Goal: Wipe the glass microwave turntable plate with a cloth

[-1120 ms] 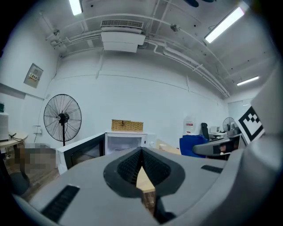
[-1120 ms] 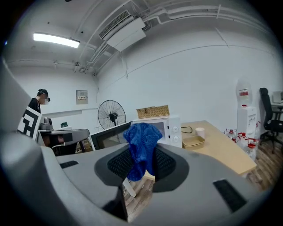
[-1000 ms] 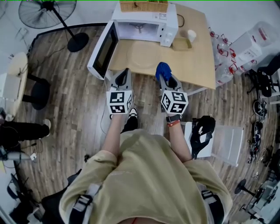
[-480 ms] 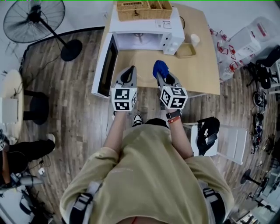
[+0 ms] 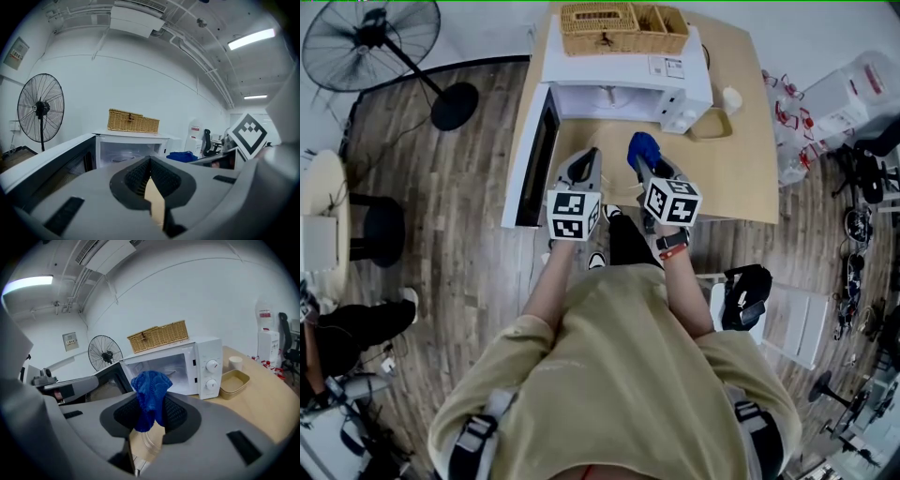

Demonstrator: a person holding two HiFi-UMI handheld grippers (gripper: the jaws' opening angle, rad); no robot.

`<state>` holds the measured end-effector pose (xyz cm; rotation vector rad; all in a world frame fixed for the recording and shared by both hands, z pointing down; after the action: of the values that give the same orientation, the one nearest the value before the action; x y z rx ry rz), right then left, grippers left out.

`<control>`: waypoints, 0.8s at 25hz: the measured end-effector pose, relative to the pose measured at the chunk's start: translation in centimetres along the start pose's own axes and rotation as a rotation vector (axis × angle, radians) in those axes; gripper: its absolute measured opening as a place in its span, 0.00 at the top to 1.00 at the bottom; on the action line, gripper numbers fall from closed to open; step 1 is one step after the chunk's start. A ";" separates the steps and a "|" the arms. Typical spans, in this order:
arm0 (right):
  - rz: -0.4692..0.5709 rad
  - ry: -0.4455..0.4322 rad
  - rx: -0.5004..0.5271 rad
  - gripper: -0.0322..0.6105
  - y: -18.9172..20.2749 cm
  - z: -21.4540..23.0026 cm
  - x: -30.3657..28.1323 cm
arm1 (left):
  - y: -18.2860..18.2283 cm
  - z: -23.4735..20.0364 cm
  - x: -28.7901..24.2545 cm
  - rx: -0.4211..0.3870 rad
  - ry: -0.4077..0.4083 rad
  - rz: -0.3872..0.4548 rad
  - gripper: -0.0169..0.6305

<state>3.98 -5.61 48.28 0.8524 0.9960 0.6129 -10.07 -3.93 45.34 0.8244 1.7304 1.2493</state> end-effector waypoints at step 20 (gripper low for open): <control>-0.262 -0.179 -0.005 0.75 2.6 3.0 -16.4 | 3.1 -6.0 -9.6 0.061 -0.111 -0.140 0.96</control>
<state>-0.46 -17.94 58.89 0.7437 0.9234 0.3102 -11.11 -13.83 51.61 0.7789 1.7123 1.0436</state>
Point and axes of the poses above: the fingertips, and each gripper's own axes: x backward along the fingers, z to its right, y out of its underside, the point moved 3 cm from there along x, backward along the fingers
